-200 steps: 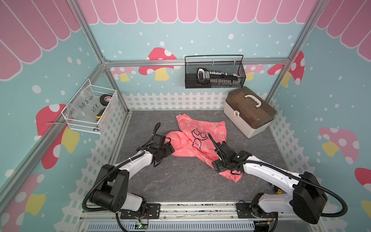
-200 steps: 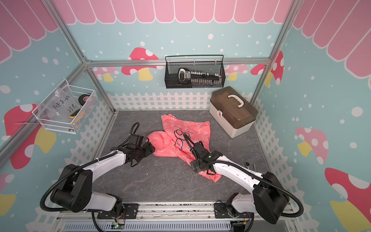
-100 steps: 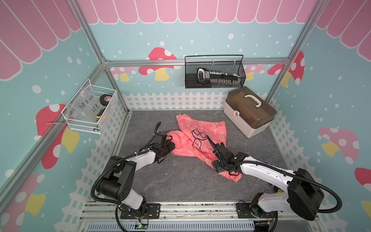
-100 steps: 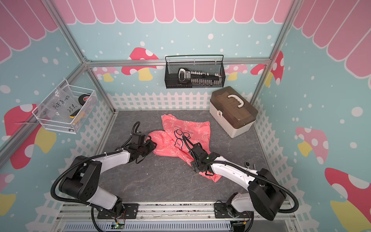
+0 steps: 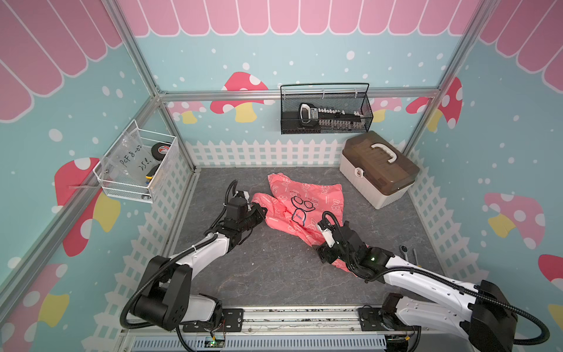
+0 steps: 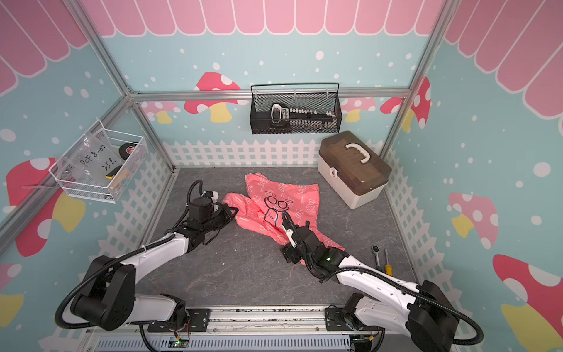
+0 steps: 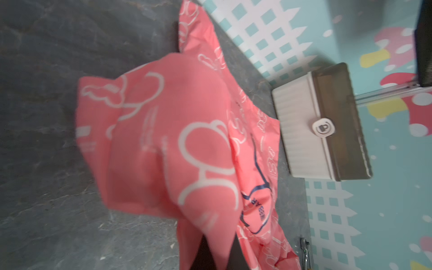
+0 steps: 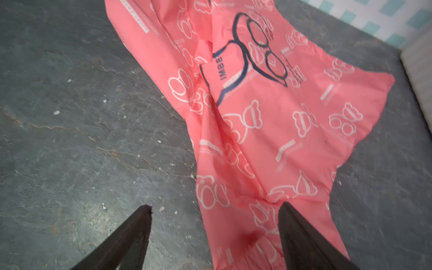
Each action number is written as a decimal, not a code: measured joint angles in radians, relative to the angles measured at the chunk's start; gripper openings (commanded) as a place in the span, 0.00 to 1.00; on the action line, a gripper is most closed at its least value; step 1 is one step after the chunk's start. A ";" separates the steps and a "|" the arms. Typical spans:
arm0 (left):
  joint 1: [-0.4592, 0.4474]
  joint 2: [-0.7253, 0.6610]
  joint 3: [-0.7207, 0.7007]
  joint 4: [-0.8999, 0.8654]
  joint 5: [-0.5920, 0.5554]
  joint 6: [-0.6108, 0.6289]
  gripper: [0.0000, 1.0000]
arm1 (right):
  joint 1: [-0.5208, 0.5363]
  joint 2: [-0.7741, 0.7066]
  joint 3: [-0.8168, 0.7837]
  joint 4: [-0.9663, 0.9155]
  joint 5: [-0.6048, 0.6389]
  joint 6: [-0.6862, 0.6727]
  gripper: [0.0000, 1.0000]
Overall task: Unzip the jacket
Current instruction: Flatten out the jacket at the center of the board.
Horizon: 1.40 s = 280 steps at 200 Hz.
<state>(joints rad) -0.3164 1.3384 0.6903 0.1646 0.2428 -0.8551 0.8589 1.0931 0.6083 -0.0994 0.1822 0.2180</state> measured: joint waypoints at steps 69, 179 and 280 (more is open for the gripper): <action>-0.077 -0.202 0.108 -0.210 0.061 0.082 0.00 | 0.086 0.286 0.248 0.174 0.010 -0.097 0.84; -0.144 -0.270 0.174 -0.360 0.169 0.098 0.00 | 0.144 0.454 0.470 0.181 0.011 -0.209 0.72; -0.145 -0.572 0.157 -0.463 -0.028 0.321 0.99 | 0.142 0.333 0.505 0.127 0.103 -0.253 0.00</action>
<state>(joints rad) -0.4618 0.7666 0.8471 -0.2981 0.2150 -0.5339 1.0012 1.4261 1.1130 0.0280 0.2852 -0.0353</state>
